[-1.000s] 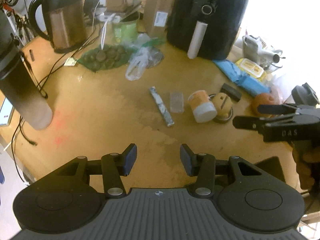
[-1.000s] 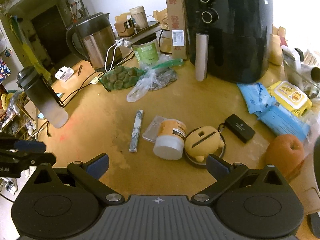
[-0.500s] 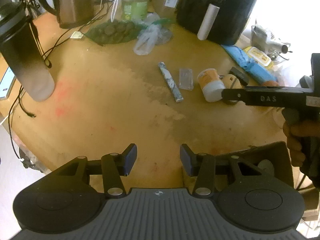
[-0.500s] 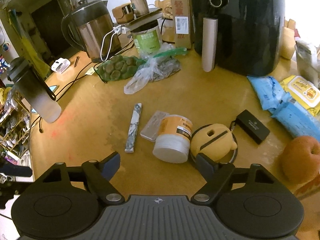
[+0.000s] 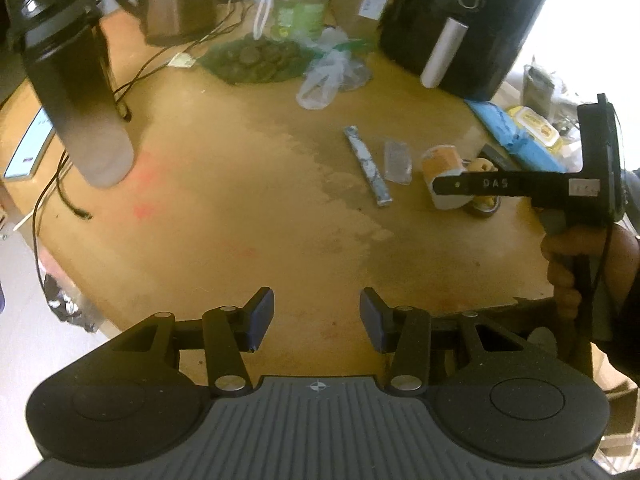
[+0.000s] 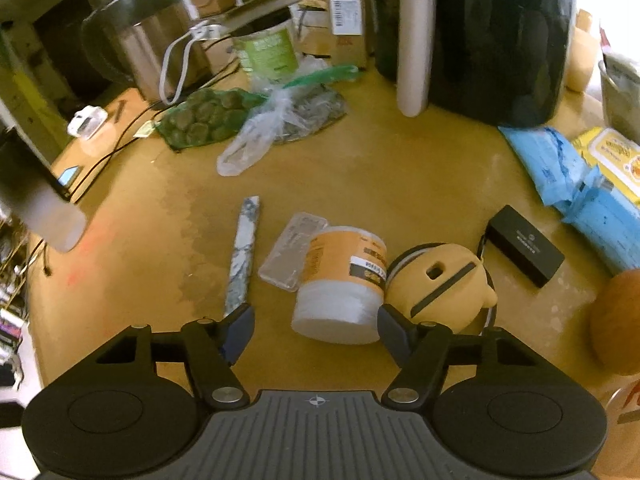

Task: Organize rigid objects
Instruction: 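Lower the right gripper onto the white orange-labelled jar and close it, then lift the white jar off the table with the right gripper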

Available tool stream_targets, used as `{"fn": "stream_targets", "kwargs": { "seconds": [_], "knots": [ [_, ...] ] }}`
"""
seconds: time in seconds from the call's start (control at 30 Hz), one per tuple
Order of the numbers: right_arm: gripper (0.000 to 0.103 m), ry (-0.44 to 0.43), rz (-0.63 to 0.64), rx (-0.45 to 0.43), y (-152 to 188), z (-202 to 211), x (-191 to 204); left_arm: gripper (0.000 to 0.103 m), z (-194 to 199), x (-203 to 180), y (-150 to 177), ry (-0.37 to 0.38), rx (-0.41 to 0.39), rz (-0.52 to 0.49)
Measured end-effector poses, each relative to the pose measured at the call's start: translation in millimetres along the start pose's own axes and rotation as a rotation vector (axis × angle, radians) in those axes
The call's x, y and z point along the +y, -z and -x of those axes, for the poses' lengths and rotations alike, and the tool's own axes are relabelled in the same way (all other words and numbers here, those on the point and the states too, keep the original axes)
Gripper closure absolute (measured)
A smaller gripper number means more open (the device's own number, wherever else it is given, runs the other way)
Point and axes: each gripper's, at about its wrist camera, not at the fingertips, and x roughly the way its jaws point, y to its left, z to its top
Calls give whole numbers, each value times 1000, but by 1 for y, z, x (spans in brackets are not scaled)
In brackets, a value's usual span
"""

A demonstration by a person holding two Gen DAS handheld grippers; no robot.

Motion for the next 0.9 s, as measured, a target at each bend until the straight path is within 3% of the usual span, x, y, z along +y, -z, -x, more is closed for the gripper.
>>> {"fn": "stream_targets", "kwargs": {
  "seconds": [0.23,0.43,0.9],
  "knots": [
    [43,14,-48,39,-5,-17,-2,56,-2,9,6,-13,15,29],
    [45,12,-75,91,-3,-36,0,56,-1,11,8,-15,16,42],
    [46,-5,-66,20,4,-2,-12,56,-7,4,2,-6,19,24]
  ]
}}
